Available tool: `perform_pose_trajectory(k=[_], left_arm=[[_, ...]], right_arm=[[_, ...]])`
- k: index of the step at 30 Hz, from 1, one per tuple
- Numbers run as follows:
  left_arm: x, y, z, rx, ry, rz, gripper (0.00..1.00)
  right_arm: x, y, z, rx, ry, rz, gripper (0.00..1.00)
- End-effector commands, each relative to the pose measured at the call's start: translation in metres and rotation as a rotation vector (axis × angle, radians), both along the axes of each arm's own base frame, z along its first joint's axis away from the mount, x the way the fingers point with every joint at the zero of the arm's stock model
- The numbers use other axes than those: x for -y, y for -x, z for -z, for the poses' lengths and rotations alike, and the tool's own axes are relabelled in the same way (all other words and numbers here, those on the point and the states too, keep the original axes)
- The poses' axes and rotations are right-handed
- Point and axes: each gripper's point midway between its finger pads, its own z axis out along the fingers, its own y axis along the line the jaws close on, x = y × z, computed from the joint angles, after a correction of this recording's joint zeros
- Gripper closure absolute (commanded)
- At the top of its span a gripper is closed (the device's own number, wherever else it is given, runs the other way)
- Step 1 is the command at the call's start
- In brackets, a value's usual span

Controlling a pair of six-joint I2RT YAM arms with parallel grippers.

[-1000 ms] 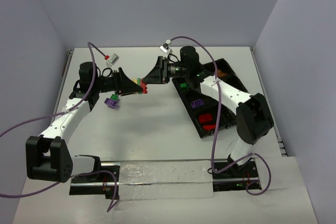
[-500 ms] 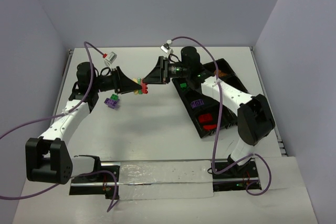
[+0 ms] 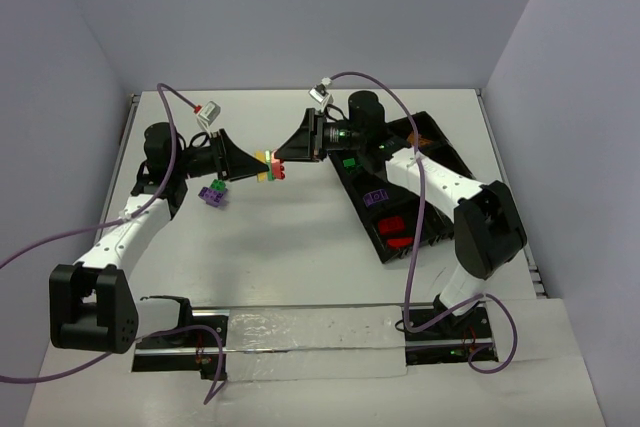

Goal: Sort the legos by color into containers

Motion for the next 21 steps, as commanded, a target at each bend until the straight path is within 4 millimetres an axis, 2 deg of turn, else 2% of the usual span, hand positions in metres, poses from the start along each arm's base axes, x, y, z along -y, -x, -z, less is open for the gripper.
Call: perform_pose_trajectory(k=[1,10,16,18,21], left_arm=[[0.0,0.002,-0.022,0.108,0.02,0.012,1.0],[-0.011,-0.001,-0.007,0.068,-0.017,-0.026,1.0],[-0.017,-0.007,-0.001,0.048,-0.032,-0.069,1.0],[-0.022,-0.02,0.012,0.023,-0.099,-0.126,1.0],[-0.035,-0.037,0.067,-0.161,-0.258,-0.222,1.0]], right_arm=[[0.004,0.0,-0.013,0.052,0.0,0.022,1.0],[0.018,-0.015,0.012,0.013,0.107,0.137,1.0],[0.029,-0.015,0.029,-0.014,0.164,0.175,1.0],[0.032,-0.018,0.035,-0.016,0.198,0.2,1.0],[0.04,-0.019,0.049,-0.032,0.261,0.241,1.0]])
